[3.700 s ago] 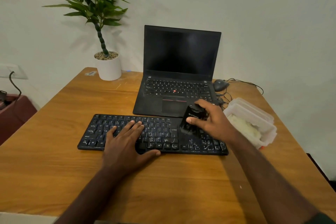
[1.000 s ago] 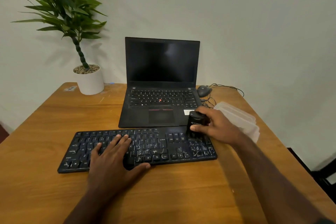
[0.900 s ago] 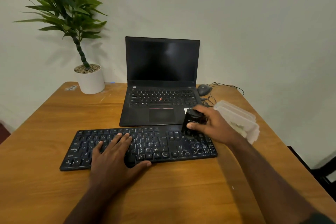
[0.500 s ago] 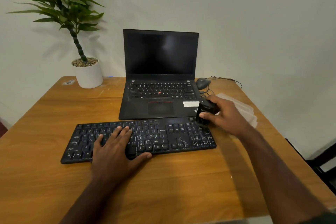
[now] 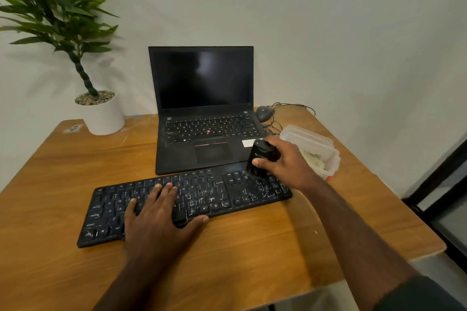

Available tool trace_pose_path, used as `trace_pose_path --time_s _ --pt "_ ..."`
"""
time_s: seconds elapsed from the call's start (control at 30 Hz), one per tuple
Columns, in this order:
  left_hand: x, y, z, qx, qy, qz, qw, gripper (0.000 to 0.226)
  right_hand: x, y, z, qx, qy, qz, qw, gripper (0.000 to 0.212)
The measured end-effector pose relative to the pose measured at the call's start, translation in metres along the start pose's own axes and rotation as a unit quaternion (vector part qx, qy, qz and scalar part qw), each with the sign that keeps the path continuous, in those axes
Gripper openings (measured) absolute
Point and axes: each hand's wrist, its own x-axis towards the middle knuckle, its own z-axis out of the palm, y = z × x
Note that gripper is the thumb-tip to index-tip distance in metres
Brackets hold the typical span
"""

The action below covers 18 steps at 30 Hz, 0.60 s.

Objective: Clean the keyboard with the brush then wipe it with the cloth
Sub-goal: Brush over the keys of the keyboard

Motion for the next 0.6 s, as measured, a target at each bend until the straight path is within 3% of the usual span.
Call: trace_pose_path --time_s 0.1,0.2,0.33,0.6 --pt "0.001 0.001 -0.003 -0.001 -0.002 -0.004 1.0 0.127 0.004 0.002 -0.024 -0.06 -0.067 -0.006 0.996 0.038" --pt "0.004 0.001 0.001 0.006 0.003 0.004 1.0 0.124 0.007 0.002 -0.053 -0.095 -0.068 0.0 0.993 0.039" --pt "0.004 -0.001 0.006 0.013 0.016 0.009 1.0 0.116 0.005 0.01 -0.067 -0.066 -0.03 -0.022 0.997 0.036" --pt "0.002 0.006 0.001 0.025 0.022 -0.01 0.999 0.121 0.014 0.02 -0.019 0.018 -0.102 -0.05 0.993 0.035"
